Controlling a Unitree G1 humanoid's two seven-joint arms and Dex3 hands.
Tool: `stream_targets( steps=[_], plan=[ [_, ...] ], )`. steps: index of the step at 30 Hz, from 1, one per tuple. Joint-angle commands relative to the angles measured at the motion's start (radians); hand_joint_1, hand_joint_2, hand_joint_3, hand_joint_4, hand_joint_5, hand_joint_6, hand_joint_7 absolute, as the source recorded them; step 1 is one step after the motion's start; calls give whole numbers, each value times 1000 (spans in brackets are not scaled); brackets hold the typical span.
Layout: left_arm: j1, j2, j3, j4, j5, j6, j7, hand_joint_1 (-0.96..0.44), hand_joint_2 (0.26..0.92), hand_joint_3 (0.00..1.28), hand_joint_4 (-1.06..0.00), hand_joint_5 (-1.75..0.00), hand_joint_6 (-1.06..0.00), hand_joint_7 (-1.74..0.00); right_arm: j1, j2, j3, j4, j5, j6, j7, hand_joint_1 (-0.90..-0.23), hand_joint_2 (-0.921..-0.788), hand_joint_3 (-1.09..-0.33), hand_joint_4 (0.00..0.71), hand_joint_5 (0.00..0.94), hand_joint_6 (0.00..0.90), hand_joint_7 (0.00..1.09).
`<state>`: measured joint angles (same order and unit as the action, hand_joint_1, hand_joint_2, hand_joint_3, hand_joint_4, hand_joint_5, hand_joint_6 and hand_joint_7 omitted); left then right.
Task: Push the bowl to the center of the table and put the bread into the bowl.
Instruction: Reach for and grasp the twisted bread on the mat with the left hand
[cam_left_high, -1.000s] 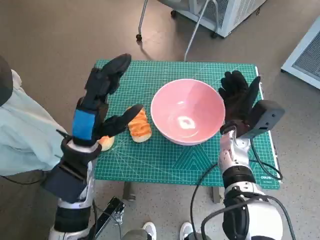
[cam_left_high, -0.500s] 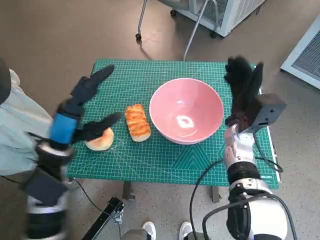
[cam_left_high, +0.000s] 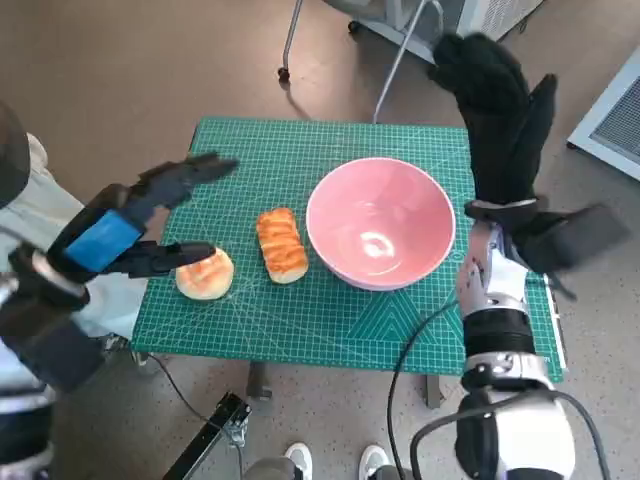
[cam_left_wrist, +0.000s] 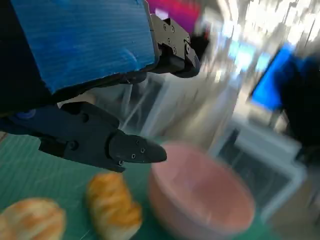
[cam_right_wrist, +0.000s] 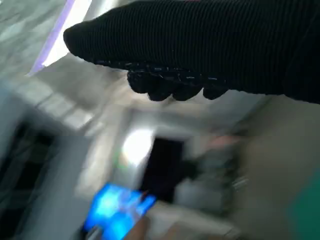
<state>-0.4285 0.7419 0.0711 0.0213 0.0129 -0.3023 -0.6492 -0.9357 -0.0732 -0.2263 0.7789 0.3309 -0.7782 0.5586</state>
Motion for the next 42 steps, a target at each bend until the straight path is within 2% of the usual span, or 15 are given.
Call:
stream_targets(
  steps=[1, 5, 9, 16, 24, 36, 42],
  plan=[
    [-66, 27, -67, 41, 64, -1, -46, -216, 890, 5, -349, 0, -375, -218, 94, 3, 50, -145, 23, 34, 58, -725, -921, -779, 325, 5, 8, 956],
    [-105, 27, -122, 100, 146, -57, -43, -194, 879, 1, -346, 0, -385, -213, 128, 0, 71, -226, 29, 49, 63, -732, -921, -787, 319, 2, 1, 978],
    [-145, 21, -179, 172, 234, -121, -22, -181, 873, 0, -346, 0, -390, -210, 143, -2, 77, -254, 32, 45, 64, -728, -921, -791, 321, 4, 0, 987],
    [-223, -5, -273, 315, 354, -226, 11, -173, 870, 0, -355, -5, -404, -212, 153, -3, 81, -260, 24, 30, 54, -711, -921, -803, 330, 9, -1, 1002],
    [-327, -32, -365, 478, 500, -359, 108, -166, 875, 3, -378, -13, -417, -221, 162, -6, 82, -256, 15, 21, 45, -713, -921, -816, 328, 10, -1, 993],
    [-413, -66, -461, 614, 668, -430, 253, -144, 880, 3, -403, -17, -431, -248, 180, -9, 83, -260, 20, 31, 45, -708, -921, -823, 328, 11, -1, 984],
    [-447, -79, -505, 667, 740, -431, 315, -126, 881, 2, -422, -21, -451, -270, 190, -10, 84, -267, 18, 29, 44, -706, -921, -819, 331, 14, -1, 978]
  ],
)
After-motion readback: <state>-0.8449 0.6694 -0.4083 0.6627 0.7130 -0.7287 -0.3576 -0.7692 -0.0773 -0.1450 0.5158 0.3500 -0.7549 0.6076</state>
